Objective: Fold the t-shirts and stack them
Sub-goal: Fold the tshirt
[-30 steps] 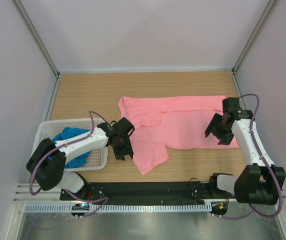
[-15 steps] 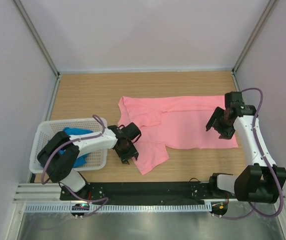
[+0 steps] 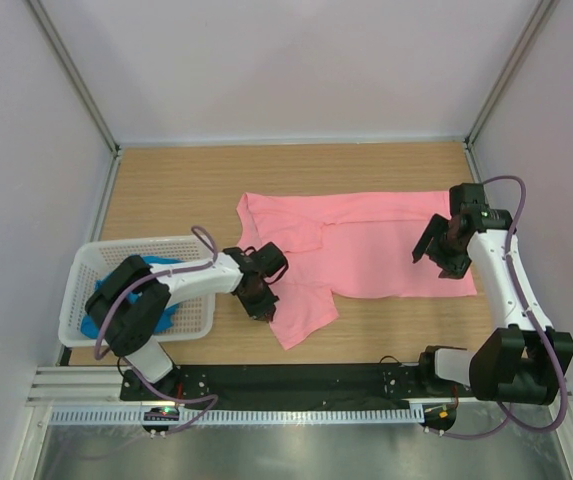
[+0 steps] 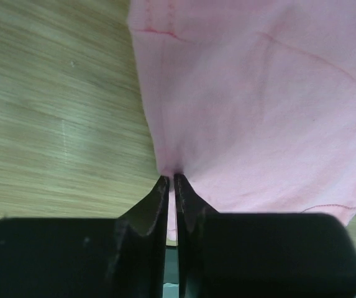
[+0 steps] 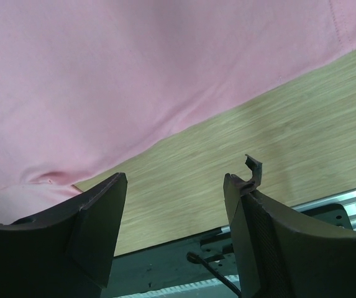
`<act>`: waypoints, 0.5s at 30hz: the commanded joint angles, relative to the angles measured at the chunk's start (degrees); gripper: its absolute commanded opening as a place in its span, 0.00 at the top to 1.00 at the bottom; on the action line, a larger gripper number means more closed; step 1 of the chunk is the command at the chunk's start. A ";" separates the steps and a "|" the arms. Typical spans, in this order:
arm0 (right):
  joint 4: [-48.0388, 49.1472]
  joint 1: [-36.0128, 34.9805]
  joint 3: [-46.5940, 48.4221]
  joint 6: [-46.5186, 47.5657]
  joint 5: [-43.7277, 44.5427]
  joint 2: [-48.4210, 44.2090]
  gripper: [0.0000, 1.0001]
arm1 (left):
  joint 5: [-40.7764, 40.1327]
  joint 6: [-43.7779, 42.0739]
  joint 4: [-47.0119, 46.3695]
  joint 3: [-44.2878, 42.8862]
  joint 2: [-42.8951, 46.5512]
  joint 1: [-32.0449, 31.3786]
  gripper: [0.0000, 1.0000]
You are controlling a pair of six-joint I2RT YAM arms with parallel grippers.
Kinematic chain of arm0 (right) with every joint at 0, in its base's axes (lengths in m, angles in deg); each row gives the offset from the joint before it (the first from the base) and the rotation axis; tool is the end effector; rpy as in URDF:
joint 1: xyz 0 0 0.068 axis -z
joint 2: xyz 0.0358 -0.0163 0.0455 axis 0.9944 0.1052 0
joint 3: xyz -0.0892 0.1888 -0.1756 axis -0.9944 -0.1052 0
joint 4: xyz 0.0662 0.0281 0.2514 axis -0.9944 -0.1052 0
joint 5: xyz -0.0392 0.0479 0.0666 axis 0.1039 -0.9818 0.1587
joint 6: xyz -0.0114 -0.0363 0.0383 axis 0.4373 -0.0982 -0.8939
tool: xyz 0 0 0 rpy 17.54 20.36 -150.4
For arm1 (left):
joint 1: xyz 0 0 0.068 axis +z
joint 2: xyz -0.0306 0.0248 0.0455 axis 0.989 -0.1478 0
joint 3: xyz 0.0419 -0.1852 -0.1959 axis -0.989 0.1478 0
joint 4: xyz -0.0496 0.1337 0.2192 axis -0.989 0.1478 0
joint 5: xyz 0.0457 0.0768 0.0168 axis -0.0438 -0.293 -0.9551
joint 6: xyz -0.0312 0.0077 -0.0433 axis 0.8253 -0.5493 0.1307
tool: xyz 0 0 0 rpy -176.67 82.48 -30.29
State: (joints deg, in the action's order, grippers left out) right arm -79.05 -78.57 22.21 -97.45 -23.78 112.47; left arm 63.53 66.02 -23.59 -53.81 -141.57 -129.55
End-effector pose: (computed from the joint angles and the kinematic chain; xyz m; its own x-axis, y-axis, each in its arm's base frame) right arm 0.2206 -0.0218 0.2795 -0.7989 0.5124 -0.3149 0.4993 0.8570 0.1277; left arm 0.1856 -0.2060 0.1523 -0.8278 -0.5604 -0.0259 -0.5513 0.8212 -0.1473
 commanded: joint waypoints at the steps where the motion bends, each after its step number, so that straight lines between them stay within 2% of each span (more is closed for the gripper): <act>1: 0.02 0.32 0.16 -0.04 1.64 -0.91 0.29 | -4.80 -2.73 -1.45 -1.84 -1.52 -0.11 0.94; 2: 0.11 0.59 -0.36 -0.21 1.99 -1.00 0.29 | -5.76 -3.61 -1.01 -2.37 -1.43 -0.11 1.00; 10: 3.62 6.03 -1.51 -2.76 -2.47 5.58 0.30 | -12.18 -13.79 3.39 -6.77 1.46 -1.25 1.00; 15: 3.63 12.36 -0.90 -2.59 1.46 10.59 0.35 | -12.36 -19.35 3.21 -10.19 2.00 -1.34 1.00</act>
State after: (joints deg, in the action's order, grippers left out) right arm -76.08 -69.41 20.60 -99.25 -24.74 121.67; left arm 54.26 51.99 -21.05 -60.76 -141.55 -130.54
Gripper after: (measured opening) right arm 0.679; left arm 0.004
